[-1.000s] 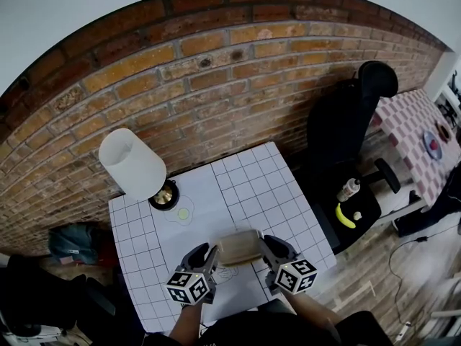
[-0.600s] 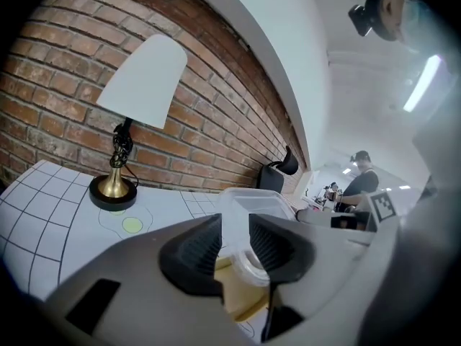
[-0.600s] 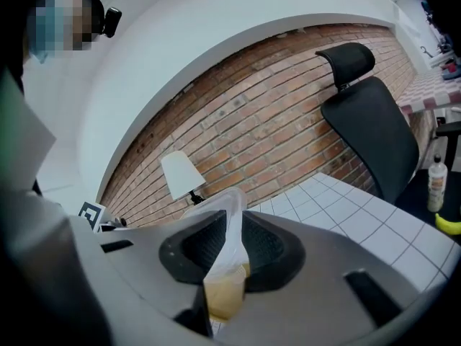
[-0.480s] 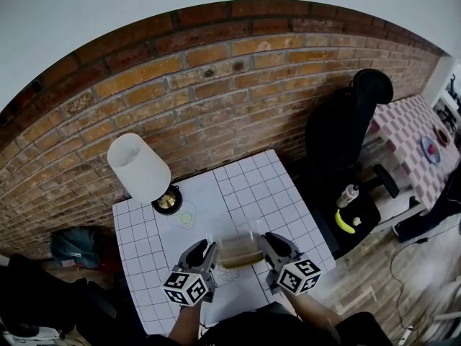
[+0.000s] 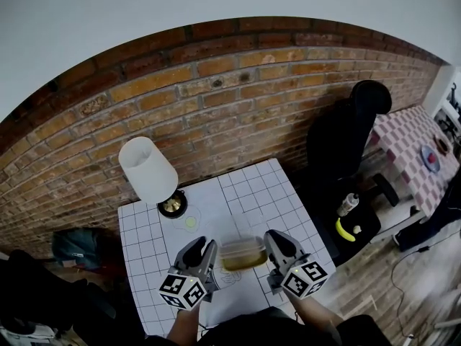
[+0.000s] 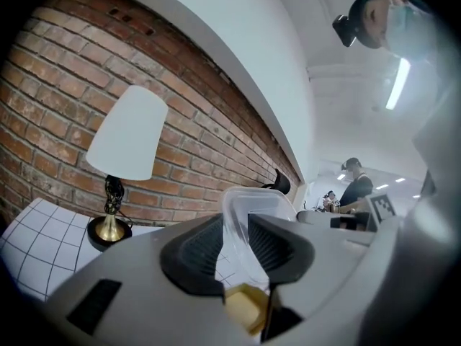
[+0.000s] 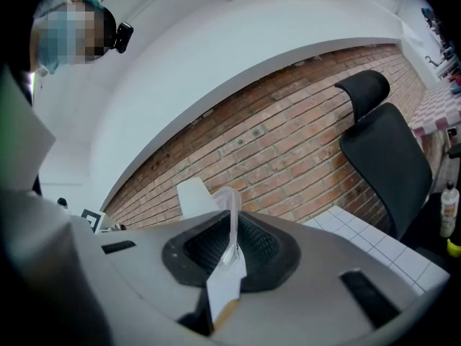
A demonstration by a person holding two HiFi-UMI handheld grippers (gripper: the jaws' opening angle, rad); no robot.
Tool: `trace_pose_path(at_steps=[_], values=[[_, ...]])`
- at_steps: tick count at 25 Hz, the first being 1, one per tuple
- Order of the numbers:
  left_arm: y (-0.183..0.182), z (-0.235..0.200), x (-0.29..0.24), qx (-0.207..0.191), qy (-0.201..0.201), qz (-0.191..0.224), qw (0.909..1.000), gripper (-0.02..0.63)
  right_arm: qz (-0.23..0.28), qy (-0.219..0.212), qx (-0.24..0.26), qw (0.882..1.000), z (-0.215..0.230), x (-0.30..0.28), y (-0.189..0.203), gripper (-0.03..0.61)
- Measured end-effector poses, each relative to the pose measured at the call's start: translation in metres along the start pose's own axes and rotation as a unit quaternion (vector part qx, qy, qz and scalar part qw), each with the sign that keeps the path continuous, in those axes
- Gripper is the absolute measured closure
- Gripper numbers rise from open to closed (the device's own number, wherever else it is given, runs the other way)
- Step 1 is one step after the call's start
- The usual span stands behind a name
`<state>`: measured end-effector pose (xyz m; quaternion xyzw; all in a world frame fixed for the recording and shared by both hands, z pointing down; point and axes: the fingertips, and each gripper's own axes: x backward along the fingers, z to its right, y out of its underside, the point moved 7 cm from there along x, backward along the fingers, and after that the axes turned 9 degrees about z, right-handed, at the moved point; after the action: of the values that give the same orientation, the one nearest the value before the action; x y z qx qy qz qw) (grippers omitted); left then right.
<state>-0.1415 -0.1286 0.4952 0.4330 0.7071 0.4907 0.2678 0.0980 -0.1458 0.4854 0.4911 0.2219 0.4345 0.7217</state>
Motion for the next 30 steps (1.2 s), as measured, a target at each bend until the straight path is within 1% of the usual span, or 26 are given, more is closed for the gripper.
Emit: trace_pose_path(at_steps=[3,12,19,30], values=[[-0.012,0.004,0.005,-0.007,0.003,0.019,0.9998,0.502,0.01,-0.005,0.004,1.0,-0.008,0.0,-0.007,0.552],[-0.042,0.011,0.023,-0.027,0.009,0.051,0.9983,0.508,0.031,-0.022,0.01,0.999,-0.033,-0.002,-0.023,0.558],[-0.062,0.013,0.044,-0.039,0.0,0.074,0.9965,0.512,0.038,-0.046,0.012,0.998,-0.055,-0.005,-0.029,0.558],[-0.08,0.012,0.076,-0.049,-0.022,0.093,0.9942,0.515,0.029,-0.077,0.016,0.996,-0.086,-0.009,-0.027,0.561]])
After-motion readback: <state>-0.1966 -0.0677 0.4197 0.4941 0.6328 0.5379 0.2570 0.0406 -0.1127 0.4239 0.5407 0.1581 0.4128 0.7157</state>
